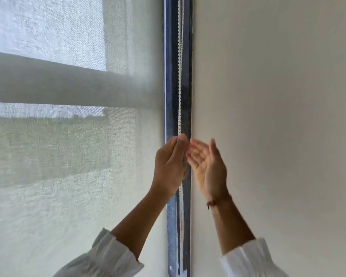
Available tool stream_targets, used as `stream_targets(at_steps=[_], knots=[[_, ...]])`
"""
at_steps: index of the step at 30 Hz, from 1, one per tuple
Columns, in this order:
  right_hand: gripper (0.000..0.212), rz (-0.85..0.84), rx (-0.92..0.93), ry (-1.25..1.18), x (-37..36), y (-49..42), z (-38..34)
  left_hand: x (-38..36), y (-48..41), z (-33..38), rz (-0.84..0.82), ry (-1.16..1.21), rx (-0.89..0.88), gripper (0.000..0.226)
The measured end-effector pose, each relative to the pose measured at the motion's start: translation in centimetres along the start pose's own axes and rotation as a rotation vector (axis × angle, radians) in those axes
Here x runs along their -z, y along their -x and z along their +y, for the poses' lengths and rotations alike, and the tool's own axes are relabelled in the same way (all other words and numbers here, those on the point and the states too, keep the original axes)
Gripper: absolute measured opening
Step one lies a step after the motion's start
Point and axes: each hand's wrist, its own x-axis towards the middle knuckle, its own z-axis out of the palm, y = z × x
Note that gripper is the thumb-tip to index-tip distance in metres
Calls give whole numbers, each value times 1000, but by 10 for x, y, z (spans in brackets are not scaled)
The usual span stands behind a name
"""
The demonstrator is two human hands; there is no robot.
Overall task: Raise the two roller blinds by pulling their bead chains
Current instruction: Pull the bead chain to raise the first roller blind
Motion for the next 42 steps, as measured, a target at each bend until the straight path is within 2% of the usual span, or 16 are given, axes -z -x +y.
stream_targets(at_steps=[4, 9, 12, 15, 18, 21, 24, 27, 30, 33, 38, 40, 42], knots=[[33, -73, 118, -3, -41, -35, -52, -2, 15, -13, 23, -17, 61, 40], [17, -136, 103, -181, -86, -50, -104, 5, 31, -35, 2, -130, 46, 40], [13, -50, 76, -33, -94, -53, -115, 11, 43, -52, -7, -267, 44, 35], [23, 76, 125, 93, -94, -48, -101, 18, 52, -66, -36, -371, 35, 34], [26, 85, 216, 17, -95, -38, -91, 27, 46, -65, -99, -419, 65, 34], [26, 37, 262, -72, -98, -30, -91, 35, 29, -52, -185, -228, 253, 39], [25, 8, 303, -94, -102, -23, -88, 38, 5, -32, -178, 8, 353, 57], [26, 6, 300, -70, -100, -15, -76, 37, -24, -5, -116, 155, 259, 48], [27, 37, 313, 41, -85, -3, -55, 29, -57, 30, -91, 121, 97, 40], [26, 66, 260, 54, -67, 13, -28, 18, -82, 63, -107, 80, 35, 33], [27, 130, 199, 99, -43, 40, 8, -5, -102, 93, -156, 54, 110, 17], [27, 132, 184, 104, -38, 45, 15, -16, -102, 93, -126, -7, 155, 18], [29, 93, 166, 82, -36, 46, 21, -24, -102, 85, -64, -91, 120, 26]])
